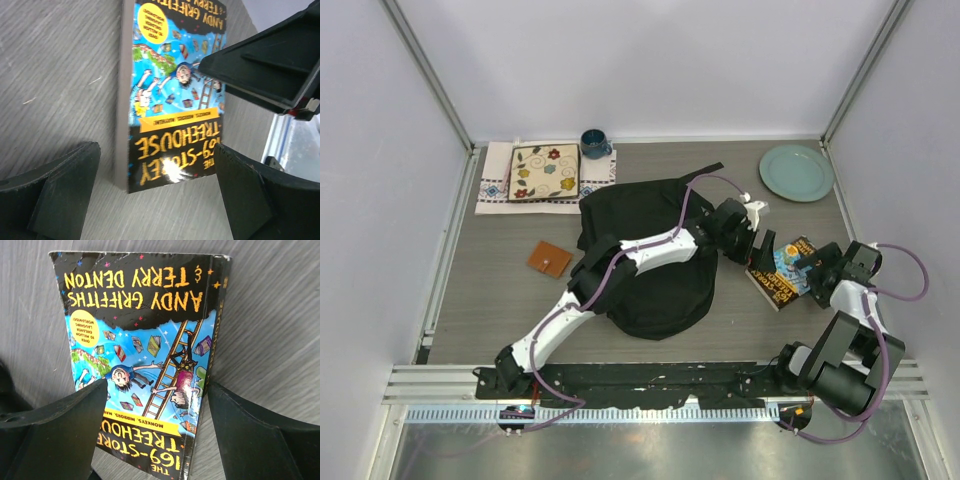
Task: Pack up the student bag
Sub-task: Pick up the book from the center of the board.
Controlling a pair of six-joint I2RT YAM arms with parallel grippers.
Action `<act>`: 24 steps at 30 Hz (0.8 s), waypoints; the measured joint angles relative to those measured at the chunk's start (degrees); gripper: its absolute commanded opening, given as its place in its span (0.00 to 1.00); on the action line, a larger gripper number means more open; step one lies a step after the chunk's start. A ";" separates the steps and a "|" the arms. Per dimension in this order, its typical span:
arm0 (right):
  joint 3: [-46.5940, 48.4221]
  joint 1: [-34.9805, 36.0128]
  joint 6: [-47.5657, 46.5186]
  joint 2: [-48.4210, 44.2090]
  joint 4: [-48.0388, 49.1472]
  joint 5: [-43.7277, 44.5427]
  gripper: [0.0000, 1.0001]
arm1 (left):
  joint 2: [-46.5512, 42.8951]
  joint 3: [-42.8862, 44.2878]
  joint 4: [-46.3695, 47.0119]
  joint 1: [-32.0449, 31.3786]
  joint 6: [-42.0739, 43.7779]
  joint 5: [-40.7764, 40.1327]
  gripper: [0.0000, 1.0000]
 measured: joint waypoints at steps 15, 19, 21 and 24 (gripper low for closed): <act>-0.72 -0.07 -0.94 0.72 2.97 -4.59 0.86 | 2.12 -1.57 5.31 0.61 -8.70 3.72 0.45; -0.79 -0.07 -1.14 0.70 3.15 -4.79 0.86 | 1.64 -2.60 6.25 0.50 -9.79 4.50 0.55; -0.83 -0.07 -1.22 0.68 3.26 -4.96 0.86 | 1.64 -2.60 6.80 0.42 -10.56 5.09 0.32; -0.87 -0.07 -1.49 0.66 3.28 -5.38 0.86 | 1.64 -2.62 7.17 0.28 -12.22 6.27 0.00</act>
